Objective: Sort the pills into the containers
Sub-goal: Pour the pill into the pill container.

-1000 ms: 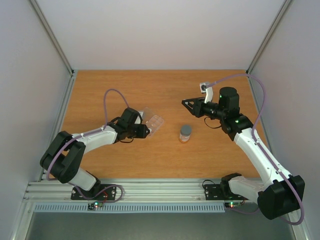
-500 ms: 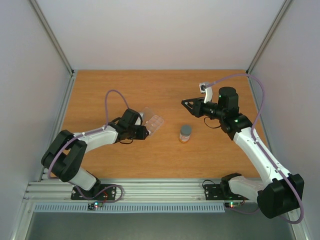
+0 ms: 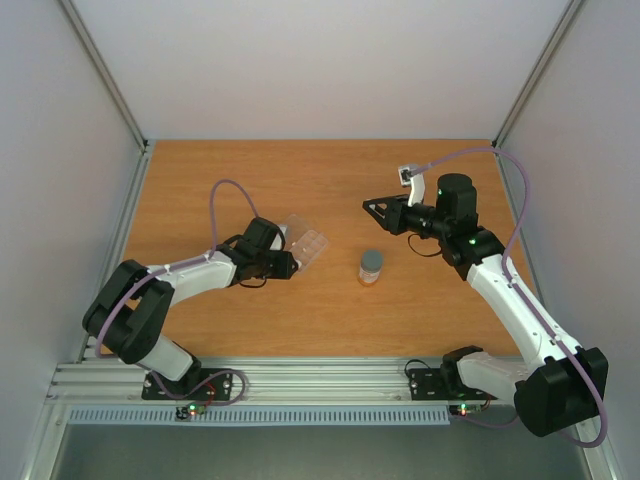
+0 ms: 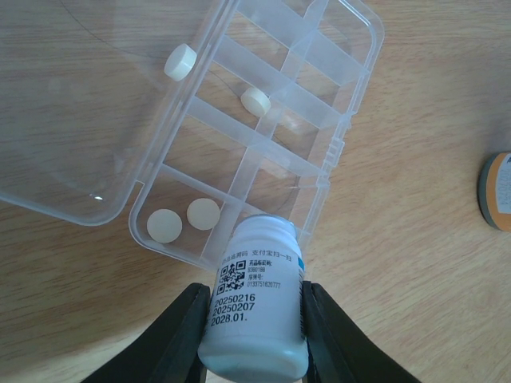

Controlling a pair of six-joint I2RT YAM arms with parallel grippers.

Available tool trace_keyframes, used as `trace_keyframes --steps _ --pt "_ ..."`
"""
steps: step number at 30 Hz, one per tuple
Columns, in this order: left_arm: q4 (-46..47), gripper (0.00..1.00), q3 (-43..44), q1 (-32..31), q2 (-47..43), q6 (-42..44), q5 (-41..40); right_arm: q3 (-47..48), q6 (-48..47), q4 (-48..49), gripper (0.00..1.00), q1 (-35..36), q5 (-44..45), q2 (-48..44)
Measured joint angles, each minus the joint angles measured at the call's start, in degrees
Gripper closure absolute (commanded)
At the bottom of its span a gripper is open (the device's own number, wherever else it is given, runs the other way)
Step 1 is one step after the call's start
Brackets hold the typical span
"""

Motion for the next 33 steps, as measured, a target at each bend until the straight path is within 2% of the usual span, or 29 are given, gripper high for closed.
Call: trace_keyframes --steps 24,33 --pt "-3.9 1.00 1.9 0.0 -0.5 0.0 -0.1 0.1 0.0 0.0 0.80 0.0 0.0 0.7" --pt "-6.7 1.00 5.7 0.0 -0.3 0.1 -0.3 0.1 0.0 0.0 0.80 0.0 0.0 1.2"
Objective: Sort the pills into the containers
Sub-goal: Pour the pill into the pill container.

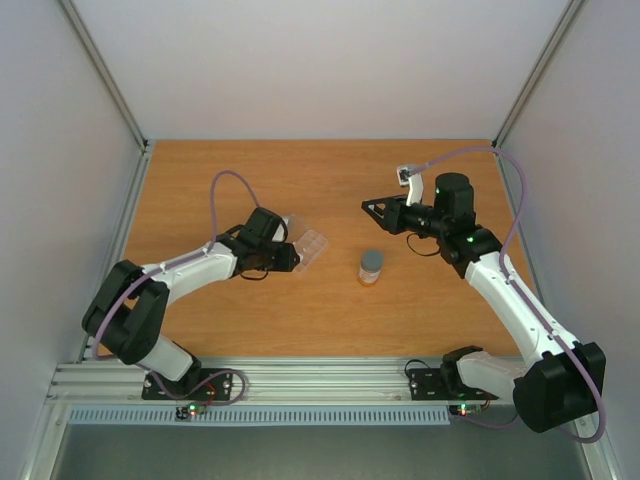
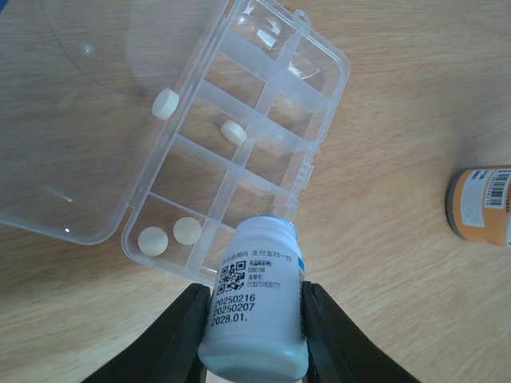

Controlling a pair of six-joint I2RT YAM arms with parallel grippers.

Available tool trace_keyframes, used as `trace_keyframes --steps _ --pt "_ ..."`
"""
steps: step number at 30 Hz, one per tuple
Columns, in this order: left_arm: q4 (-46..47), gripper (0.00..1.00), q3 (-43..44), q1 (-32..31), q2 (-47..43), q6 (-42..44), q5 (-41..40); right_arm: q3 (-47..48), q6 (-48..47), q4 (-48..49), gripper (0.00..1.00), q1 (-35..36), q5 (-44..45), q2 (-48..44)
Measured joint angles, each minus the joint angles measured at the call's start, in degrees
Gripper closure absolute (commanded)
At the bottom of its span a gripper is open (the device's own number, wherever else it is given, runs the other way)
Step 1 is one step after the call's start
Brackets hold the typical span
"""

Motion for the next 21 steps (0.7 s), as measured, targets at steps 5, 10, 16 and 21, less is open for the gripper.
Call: trace_keyframes --steps 5,10,16,21 --pt "-1.7 1.00 1.2 -0.3 0.9 0.3 -0.6 0.0 0.0 0.0 0.80 0.0 0.0 0.3" --pt "-3.1 1.00 1.4 -0.7 2.2 0.4 -1.2 0.0 0.0 0.0 0.80 0.0 0.0 0.4" --pt "-3.5 1.00 1.5 -0.9 3.2 0.4 -2.0 0.0 0.0 0.4 0.80 0.0 0.0 0.7" --pt "-3.5 1.00 1.5 -1.0 3.2 0.4 -2.2 0.0 0.0 0.4 0.80 0.0 0.0 0.8"
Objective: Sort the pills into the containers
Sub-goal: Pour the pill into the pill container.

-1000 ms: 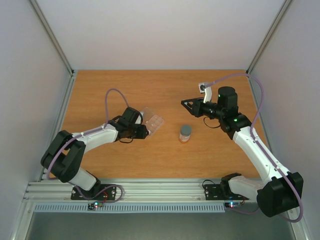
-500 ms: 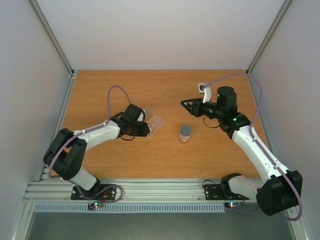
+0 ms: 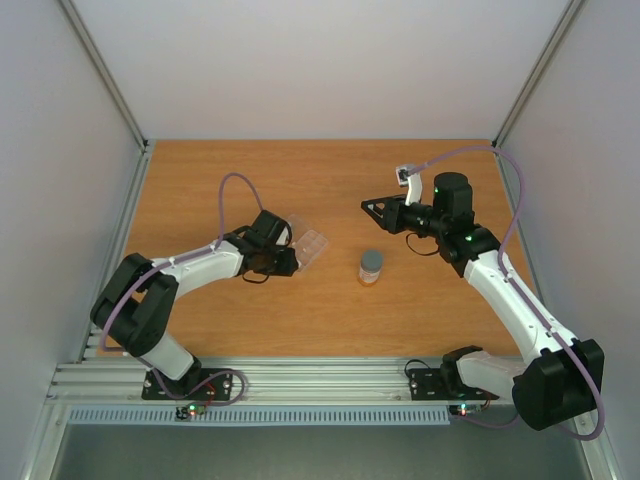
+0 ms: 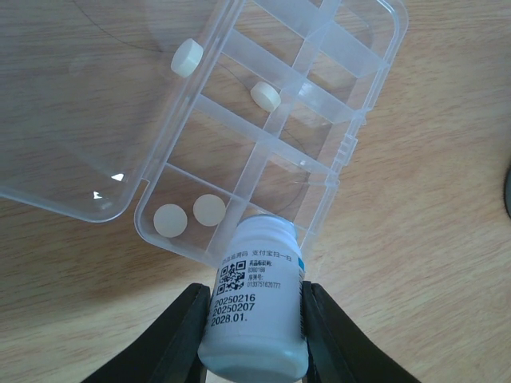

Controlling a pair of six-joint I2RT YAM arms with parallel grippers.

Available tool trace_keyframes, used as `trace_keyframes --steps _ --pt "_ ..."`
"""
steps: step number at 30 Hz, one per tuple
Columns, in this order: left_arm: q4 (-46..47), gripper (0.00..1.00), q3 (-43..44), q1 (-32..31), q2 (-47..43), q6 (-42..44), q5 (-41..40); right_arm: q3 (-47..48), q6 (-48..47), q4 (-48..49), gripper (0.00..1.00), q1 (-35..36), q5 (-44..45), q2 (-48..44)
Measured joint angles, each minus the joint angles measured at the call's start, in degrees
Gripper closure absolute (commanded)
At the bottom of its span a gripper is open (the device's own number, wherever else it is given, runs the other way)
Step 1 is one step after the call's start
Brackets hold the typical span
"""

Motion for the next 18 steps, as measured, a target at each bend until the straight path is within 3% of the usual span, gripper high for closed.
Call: trace_keyframes --steps 18 --pt "0.9 1.00 -0.4 0.0 -0.1 0.0 -0.1 0.0 0.0 0.0 0.80 0.0 0.0 0.0"
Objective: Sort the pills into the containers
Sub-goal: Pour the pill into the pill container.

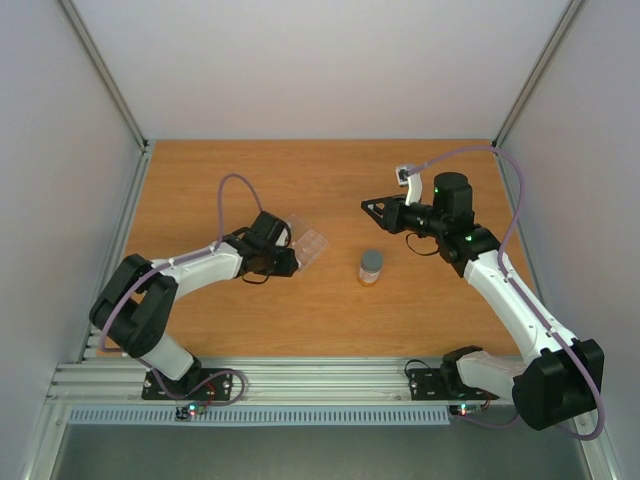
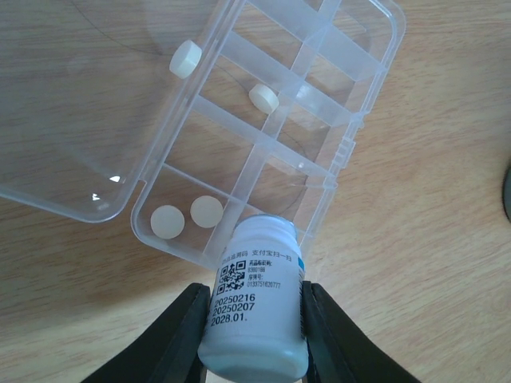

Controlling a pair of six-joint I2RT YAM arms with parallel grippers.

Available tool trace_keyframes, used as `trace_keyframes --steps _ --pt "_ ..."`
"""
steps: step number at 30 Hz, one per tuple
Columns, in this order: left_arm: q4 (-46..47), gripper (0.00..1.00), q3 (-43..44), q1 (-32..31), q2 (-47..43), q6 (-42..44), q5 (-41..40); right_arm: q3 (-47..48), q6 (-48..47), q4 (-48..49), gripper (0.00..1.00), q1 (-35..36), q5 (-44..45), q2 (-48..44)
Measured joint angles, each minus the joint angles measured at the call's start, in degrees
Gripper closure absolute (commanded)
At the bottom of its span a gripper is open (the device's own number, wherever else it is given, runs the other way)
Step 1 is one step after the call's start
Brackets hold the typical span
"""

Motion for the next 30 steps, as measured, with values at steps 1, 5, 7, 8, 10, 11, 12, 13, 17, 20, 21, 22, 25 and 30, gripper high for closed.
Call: trace_keyframes --steps 1,5,7,8,10,11,12,13,17,20,21,22,25,30 --pt "0.4 1.00 -0.3 0.0 -0.2 0.0 0.1 0.0 0.0 0.0 0.80 0.0 0.0 0.0" --pt "2.0 1.00 -2.2 0.0 -1.2 -0.6 0.3 0.0 0.0 0.0 0.80 0.0 0.0 0.0" --pt "2.3 1.00 -2.7 0.0 -1.8 -0.9 0.4 0.0 0.0 0.0 0.80 0.0 0.0 0.0" --pt "2.6 1.00 -2.8 0.0 -2.1 -1.0 0.4 0.0 0.0 0.0 0.80 0.0 0.0 0.0" --pt "2.9 1.00 -3.0 0.0 -2.7 -1.1 0.4 0.0 0.0 0.0 0.80 0.0 0.0 0.0" --pt "3.2 1.00 -3.3 0.0 -3.2 -1.2 0.5 0.0 0.0 0.0 0.80 0.0 0.0 0.0" --pt "3.3 1.00 -3.5 0.0 -3.6 -1.3 0.5 0.0 0.0 0.0 0.80 0.0 0.0 0.0" --pt "3.4 1.00 -3.6 0.0 -4.0 -1.3 0.5 0.0 0.0 0.0 0.80 0.0 0.0 0.0" --pt "3.7 1.00 -3.6 0.0 -4.4 -1.3 0.9 0.0 0.0 0.0 0.80 0.0 -0.1 0.0" --pt "3.5 1.00 -3.6 0.0 -4.2 -1.2 0.8 0.0 0.0 0.0 0.80 0.0 -0.2 0.0" --pt "3.4 1.00 -3.6 0.0 -3.9 -1.2 0.7 0.0 0.0 0.0 0.80 0.0 -0.2 0.0" --pt "3.3 1.00 -3.6 0.0 -3.5 -1.2 0.5 0.0 0.0 0.0 0.80 0.0 -0.2 0.0" --pt "3.4 1.00 -3.6 0.0 -2.2 -1.2 -0.3 0.0 0.0 0.0 0.80 0.0 -0.2 0.0" --pt "3.1 1.00 -3.6 0.0 -2.0 -1.2 -0.7 0.0 0.0 0.0 0.80 0.0 -0.2 0.0"
